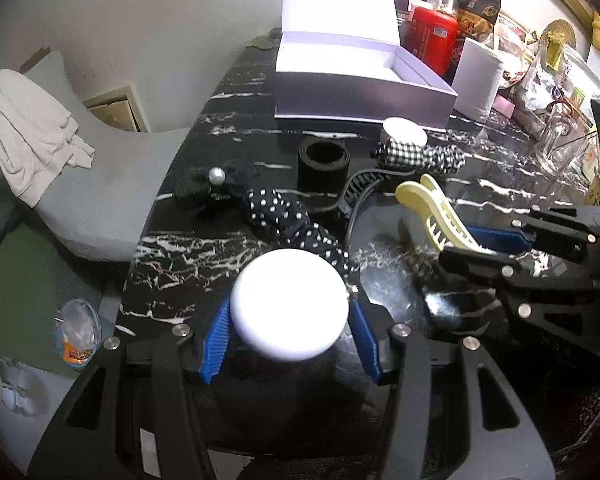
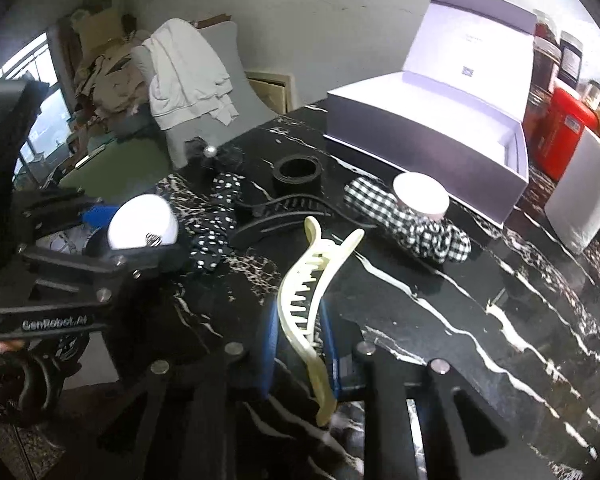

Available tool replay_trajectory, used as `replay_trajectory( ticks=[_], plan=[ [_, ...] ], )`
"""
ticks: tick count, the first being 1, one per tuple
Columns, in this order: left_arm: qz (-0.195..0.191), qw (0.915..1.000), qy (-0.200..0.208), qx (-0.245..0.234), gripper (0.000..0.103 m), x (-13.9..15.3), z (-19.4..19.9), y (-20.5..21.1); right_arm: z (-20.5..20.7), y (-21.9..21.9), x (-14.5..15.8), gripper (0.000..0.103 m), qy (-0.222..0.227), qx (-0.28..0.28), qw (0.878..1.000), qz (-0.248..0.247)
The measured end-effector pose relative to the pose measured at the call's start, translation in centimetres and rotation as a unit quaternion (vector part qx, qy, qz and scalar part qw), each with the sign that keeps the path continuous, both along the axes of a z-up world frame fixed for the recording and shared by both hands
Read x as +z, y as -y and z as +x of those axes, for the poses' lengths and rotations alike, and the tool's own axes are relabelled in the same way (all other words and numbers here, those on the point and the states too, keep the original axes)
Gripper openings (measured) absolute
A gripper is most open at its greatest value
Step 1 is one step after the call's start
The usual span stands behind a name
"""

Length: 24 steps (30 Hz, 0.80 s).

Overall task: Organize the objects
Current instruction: 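Lift the cream clip with the right gripper while the left carries the white ball toward the box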

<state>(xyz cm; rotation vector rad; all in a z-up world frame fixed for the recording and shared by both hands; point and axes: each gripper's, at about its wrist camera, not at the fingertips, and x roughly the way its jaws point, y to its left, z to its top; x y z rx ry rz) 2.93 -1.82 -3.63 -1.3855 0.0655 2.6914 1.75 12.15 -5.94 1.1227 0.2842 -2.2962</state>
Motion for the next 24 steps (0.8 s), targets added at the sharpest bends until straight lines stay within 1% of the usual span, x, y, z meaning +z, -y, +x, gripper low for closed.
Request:
replay_trajectory(
  ticks=[4, 8, 14, 24],
  plan=[
    [-0.017, 0.9998, -0.009, -0.007, 0.052, 0.6, -0.1, -0.5, 0.1, 0.1, 0.9, 0.020, -0.003, 0.013, 1.000, 0.002],
    [-0.005, 0.9999, -0.007, -0.014, 0.052, 1.2, -0.4, -0.6, 0.1, 0.1, 1.9, 0.020, -0.009, 0.020, 1.000, 0.003],
    [-0.009, 0.9994, -0.011, -0.030, 0.052, 2.2, -1.1, -1.5, -0.1, -0.1, 3.3, 0.020, -0.013, 0.030, 0.999, -0.001],
    [-0.010, 0.9986, -0.020, -0.047, 0.052, 3.4, -3.9, -3.0, -1.9, -0.8, 5.2, 0.020, -0.021, 0.026, 0.999, -0.004]
  ],
)
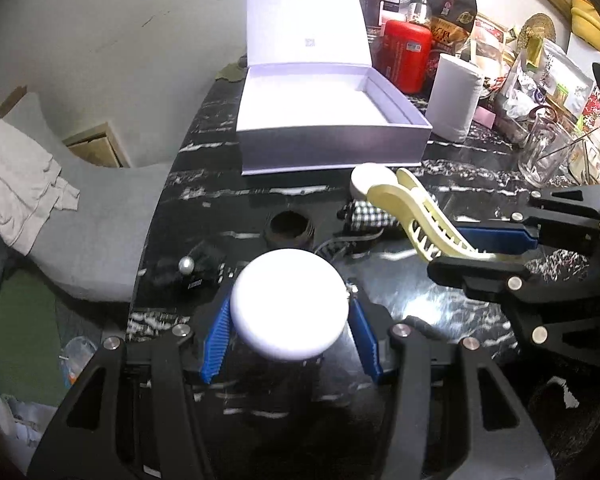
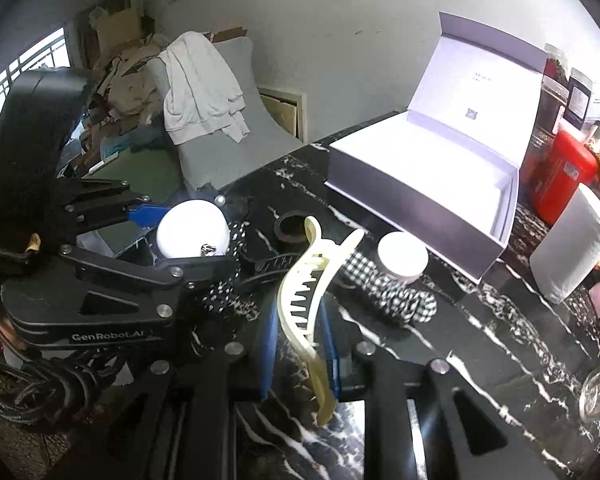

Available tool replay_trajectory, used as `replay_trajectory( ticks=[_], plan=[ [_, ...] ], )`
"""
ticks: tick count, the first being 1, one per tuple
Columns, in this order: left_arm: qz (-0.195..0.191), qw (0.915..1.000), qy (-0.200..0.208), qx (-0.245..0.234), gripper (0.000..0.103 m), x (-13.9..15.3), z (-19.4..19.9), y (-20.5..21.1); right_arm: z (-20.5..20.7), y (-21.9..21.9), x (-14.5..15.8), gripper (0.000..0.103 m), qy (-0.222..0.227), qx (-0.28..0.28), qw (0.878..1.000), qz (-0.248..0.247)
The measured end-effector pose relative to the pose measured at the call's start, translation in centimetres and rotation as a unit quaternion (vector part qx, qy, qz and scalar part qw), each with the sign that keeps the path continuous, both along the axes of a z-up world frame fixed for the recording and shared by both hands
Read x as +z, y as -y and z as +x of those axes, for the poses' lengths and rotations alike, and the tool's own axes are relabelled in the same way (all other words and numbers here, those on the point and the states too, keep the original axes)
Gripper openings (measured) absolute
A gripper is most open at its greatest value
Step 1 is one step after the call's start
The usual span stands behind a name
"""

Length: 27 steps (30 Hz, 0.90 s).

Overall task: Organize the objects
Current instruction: 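Lift the cream clip with the right gripper while the left carries the white ball toward the box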

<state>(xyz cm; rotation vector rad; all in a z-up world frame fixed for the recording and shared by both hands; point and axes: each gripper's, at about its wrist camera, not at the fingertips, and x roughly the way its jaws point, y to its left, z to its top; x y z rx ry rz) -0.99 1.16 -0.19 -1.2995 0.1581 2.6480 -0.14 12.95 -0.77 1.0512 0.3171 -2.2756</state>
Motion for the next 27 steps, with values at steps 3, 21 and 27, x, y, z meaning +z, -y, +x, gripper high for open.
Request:
replay_trajectory(
  ticks=[3, 21, 27],
  plan=[
    [0.000, 1.0000, -0.006, -0.006, 0.052, 0.5, -0.8, -0.5, -0.8, -0.3, 0.5, 0.020, -0.005, -0.005, 1.000, 0.002],
    [-0.009, 0.9994, -0.017, -0.028, 0.052, 2.5, -7.8, -1.9, -7.2, -1.3, 1.9, 0.020, -0.012, -0.009, 1.000, -0.004],
    [-0.019, 0.9993, -0.010, -0.031, 0.052, 2.3, -10.9, -2.3, -10.1, -1.5, 1.7, 0.020, -0.014, -0.007, 1.000, 0.000]
  ],
)
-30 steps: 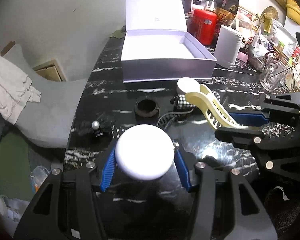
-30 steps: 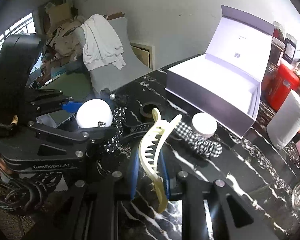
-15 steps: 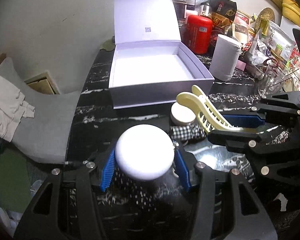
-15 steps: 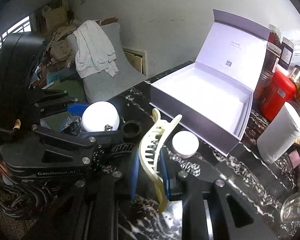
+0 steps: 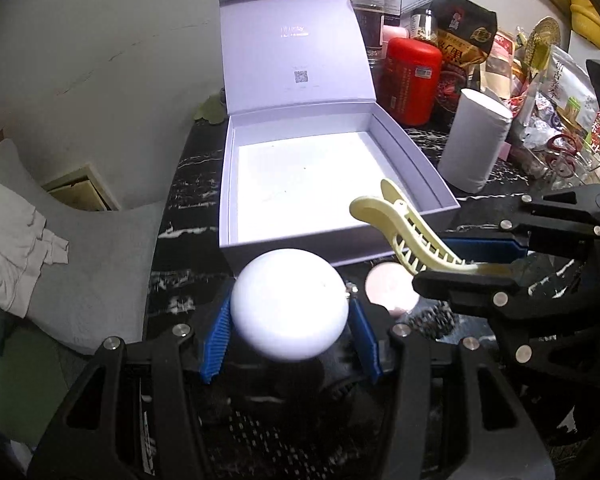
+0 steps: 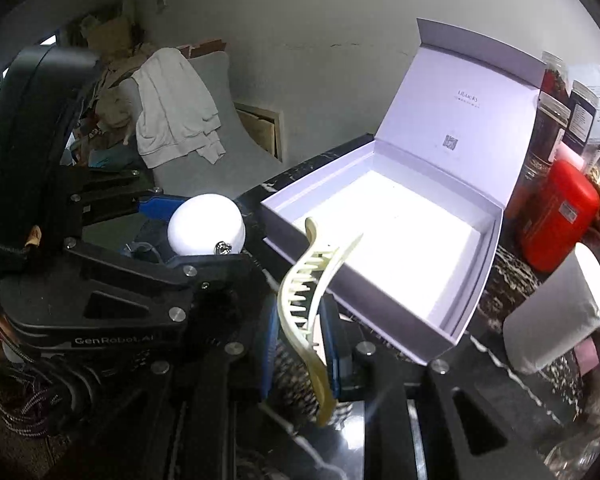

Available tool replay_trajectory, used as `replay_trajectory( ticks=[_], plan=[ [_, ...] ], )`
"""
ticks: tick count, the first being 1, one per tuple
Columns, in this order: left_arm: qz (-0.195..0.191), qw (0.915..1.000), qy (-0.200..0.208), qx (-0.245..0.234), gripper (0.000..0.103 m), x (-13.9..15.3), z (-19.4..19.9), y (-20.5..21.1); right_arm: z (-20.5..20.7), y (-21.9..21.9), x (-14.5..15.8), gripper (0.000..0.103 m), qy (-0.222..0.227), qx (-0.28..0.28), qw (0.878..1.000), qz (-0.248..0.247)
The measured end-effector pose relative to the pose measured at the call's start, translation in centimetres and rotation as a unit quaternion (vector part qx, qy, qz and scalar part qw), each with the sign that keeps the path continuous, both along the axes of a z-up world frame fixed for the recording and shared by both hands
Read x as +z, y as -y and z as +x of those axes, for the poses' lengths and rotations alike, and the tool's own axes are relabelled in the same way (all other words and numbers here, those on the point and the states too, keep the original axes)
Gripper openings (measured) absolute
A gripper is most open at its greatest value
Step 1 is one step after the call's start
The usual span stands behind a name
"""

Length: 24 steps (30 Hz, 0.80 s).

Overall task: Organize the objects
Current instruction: 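Lift the cream clip with the right gripper while the left carries the white ball toward the box, then lower the clip and ball into the white box and open both grippers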

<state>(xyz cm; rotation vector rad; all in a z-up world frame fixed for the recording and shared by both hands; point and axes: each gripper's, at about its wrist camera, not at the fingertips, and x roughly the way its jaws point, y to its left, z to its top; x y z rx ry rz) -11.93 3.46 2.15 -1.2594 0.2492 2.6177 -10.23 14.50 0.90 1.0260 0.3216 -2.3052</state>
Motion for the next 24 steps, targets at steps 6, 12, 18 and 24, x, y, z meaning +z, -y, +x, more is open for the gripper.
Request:
replay_trajectory(
  ticks=[6, 12, 18, 24],
  plan=[
    [-0.008, 1.0000, 0.003, -0.003, 0.052, -0.1, -2.6, -0.4, -2.5, -0.4, -0.3, 0.020, 0.003, -0.002, 1.000, -0.004],
    [-0.007, 0.9999, 0.001, -0.007, 0.052, -0.4, -5.7, -0.6, -5.2, -0.5, -0.2, 0.020, -0.003, -0.007, 1.000, 0.003],
    [-0.012, 0.9999, -0.010, -0.002, 0.052, -0.8, -8.2, -1.0, -8.0, -0.6, 0.1, 0.020, -0.016, -0.022, 1.000, 0.006],
    [-0.016, 0.9997, -0.016, 0.005, 0.052, -0.7, -10.7, -0.8, -10.6, -0.4, 0.5, 0.020, -0.026, -0.032, 0.999, 0.001]
  ],
)
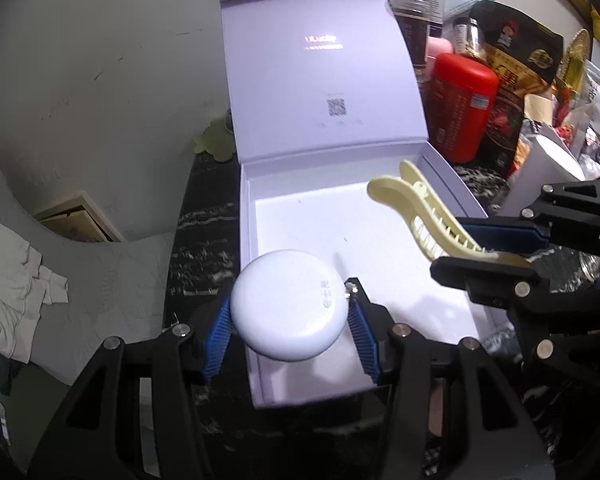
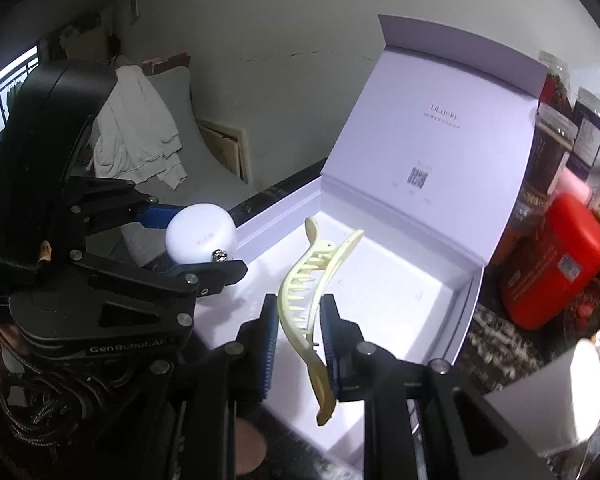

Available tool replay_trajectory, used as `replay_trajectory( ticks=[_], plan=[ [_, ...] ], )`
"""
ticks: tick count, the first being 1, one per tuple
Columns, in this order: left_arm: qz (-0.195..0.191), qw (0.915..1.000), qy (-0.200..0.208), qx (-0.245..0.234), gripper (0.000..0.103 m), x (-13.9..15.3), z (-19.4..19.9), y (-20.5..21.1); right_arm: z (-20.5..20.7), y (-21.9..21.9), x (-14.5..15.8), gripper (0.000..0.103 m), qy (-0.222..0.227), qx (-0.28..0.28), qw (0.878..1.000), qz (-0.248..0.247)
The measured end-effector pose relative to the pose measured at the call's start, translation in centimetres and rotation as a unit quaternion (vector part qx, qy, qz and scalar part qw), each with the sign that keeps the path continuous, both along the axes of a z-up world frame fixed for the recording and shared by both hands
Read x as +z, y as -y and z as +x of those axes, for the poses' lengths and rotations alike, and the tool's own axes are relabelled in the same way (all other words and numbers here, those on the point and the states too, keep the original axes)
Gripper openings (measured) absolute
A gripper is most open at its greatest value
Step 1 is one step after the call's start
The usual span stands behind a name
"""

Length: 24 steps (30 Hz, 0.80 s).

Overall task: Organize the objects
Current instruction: 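Lower the clip and ball into the white box and open both grippers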

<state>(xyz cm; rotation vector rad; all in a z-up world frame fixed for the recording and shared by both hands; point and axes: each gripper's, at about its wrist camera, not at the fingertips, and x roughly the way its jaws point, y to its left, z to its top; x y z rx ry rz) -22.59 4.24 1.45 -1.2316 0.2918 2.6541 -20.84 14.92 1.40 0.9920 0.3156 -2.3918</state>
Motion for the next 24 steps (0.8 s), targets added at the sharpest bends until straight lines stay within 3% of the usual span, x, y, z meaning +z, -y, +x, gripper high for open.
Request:
replay_trajectory(
  ticks=[11, 24],
  plan=[
    [-0.014, 0.9999, -0.006, -0.002, 0.052, 0.0, -4.0, -0.4, -4.1, 0.3, 0.9, 0.020, -0.014, -0.006, 1.000, 0.008],
    [-0.018, 0.9997, -0.001, -0.014, 0.052, -0.5, -8.9, -2.0, -9.8, -0.8, -1.3, 0.020, 0.032, -0.020, 0.999, 0.013]
  ],
)
